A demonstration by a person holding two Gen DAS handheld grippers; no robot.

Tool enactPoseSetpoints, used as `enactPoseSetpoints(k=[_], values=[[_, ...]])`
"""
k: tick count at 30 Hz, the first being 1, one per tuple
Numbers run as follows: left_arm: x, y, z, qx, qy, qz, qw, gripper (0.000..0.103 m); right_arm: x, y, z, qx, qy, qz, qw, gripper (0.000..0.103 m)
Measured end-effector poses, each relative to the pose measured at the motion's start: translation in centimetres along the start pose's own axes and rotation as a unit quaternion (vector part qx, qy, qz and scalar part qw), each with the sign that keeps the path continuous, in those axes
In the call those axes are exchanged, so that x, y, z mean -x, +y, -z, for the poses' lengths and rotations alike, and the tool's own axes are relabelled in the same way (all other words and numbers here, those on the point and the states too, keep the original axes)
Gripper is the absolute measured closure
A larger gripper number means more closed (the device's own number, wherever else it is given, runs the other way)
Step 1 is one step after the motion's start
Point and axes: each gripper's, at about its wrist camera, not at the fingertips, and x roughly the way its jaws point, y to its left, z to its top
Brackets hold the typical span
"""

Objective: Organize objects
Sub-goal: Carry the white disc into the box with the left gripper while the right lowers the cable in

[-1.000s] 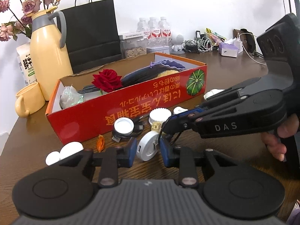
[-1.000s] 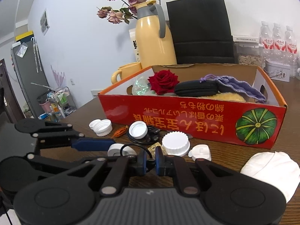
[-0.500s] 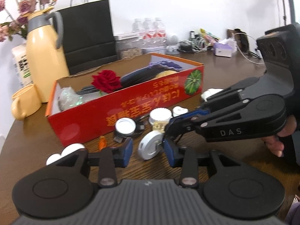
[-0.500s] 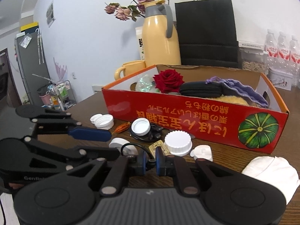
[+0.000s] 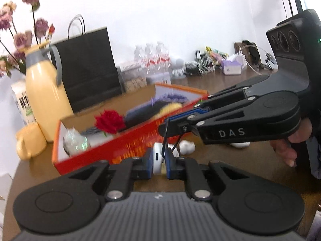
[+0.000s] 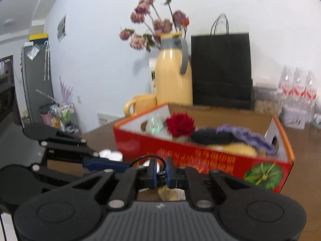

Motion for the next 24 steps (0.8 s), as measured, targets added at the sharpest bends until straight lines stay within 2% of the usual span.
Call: enactPoseSetpoints(k=[6,13,19,24], values=[[-0.3,0.3,-2.8,-0.023,-0.043,-0.03,0.9984,0.09,0.3,-0.5,-2.8,0.011,-0.046,0.018,0.999,0.095],[-4.3,2.3,-6.4,-0.026,-0.072,-0.065,0.9949,0.09,-2.0,-2.6,-7.0,0.013,-0.085,0.051,0.995,0.095],[-8.6,4.2,-7.1,0.009,-0.066,-0.075,0.995,0.09,-6.0,-5.4,-9.0,-0.004,-0.078,0.071,0.994,0.095],[-12.2,5.8,-6.9,0.047,-0.031,-0.094,0.994,0.087,-9.3,-7.7,-8.7,-0.028,-0.043,0.085,0.995,0.09]])
